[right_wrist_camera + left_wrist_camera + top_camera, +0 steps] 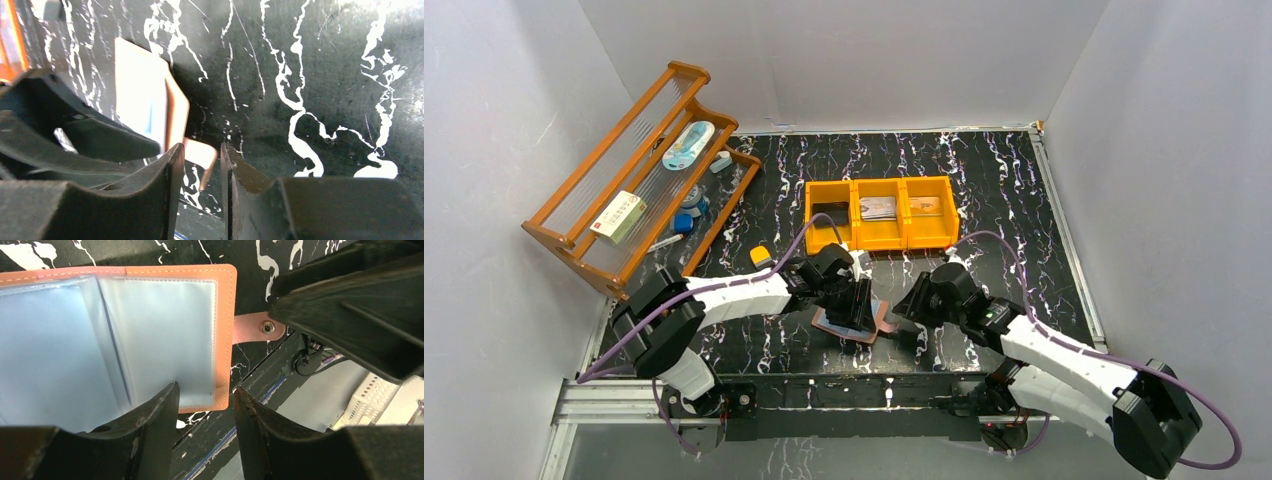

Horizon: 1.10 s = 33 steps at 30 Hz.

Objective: Take the credit cards out of the card holder

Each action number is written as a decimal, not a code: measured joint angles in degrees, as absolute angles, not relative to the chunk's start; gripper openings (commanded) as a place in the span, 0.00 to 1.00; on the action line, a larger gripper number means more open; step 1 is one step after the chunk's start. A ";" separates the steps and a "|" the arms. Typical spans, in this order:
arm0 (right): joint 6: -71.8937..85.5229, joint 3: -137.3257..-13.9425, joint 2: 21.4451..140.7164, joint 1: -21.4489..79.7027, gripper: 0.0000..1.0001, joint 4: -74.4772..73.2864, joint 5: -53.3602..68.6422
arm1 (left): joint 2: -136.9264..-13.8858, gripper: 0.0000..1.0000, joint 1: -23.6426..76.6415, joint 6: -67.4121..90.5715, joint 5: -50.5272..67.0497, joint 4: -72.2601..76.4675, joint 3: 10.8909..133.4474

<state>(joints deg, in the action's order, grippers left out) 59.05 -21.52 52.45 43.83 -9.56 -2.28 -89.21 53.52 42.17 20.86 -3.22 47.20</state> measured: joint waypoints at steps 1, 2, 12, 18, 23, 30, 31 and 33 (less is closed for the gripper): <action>59.02 -22.15 51.77 43.83 0.36 -10.35 -2.79 | -89.52 0.40 53.67 42.33 20.69 -3.03 47.20; 58.98 -22.83 51.31 43.83 0.35 -10.74 -3.05 | -89.78 0.40 53.80 42.50 20.49 -2.90 47.20; 57.82 -30.63 61.08 43.83 0.26 -5.76 3.46 | -90.76 0.41 55.07 43.70 18.59 -1.72 44.97; 57.12 -32.16 72.18 43.86 0.25 -1.48 9.26 | -90.26 0.42 55.27 43.77 17.98 -1.78 44.53; 57.17 -30.92 77.71 43.83 0.25 1.76 11.22 | -86.08 0.60 55.27 43.48 15.38 -4.01 44.16; 58.46 -26.87 78.67 43.72 0.27 6.13 11.97 | -74.59 0.79 55.24 41.93 4.14 -13.43 45.45; 58.50 -26.48 78.46 43.72 0.27 6.68 11.92 | -74.13 0.79 55.24 41.60 2.52 -14.50 46.09; 58.54 -25.91 78.17 43.72 0.27 7.55 11.92 | -74.85 0.78 55.16 40.97 0.73 -16.05 47.35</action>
<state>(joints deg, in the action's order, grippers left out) 58.54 -25.91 78.17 43.72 7.55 11.92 -74.85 55.16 40.97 0.73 -16.05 47.35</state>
